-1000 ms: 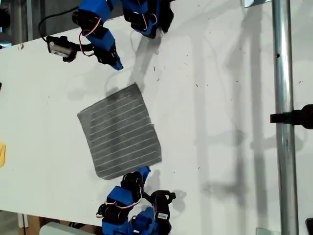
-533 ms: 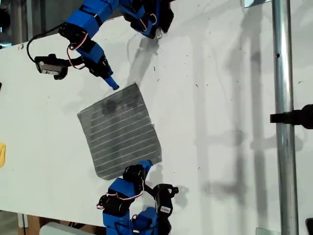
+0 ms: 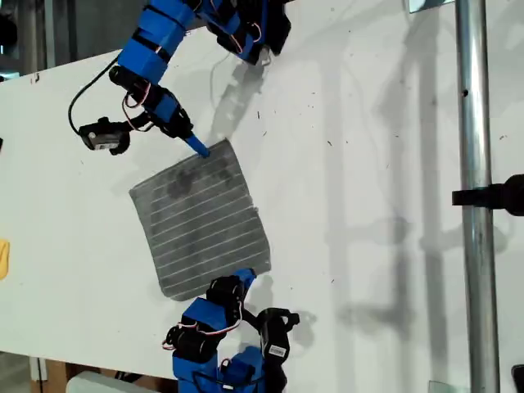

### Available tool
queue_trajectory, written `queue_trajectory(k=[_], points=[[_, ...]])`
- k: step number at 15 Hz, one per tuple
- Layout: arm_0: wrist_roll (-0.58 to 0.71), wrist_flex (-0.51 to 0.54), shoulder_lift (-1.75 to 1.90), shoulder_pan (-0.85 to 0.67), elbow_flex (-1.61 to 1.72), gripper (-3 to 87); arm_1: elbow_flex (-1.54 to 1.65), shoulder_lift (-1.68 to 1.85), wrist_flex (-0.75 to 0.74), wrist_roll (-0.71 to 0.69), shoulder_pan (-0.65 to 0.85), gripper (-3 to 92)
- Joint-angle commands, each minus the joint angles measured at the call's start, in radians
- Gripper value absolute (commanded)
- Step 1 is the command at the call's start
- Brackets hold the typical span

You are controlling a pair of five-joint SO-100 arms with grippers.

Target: Grasp corners of a towel and fold twice.

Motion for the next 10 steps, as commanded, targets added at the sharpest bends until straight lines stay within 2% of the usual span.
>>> queue_trajectory(k=[1, 6, 10], points=[[-0.009, 0.008, 0.006, 0.011, -0.02, -2.9, 0.052, -0.052, -0.126, -0.041, -0.028, 40.1], [-0.017, 0.011, 0.003, 0.008, -0.008, -2.9, 0.069, -0.313, -0.302, -0.097, -0.054, 39.2], [-0.026, 0.011, 0.006, 0.009, 0.008, -2.9, 0.06, -0.407, -0.348, -0.135, -0.008, 38.4]])
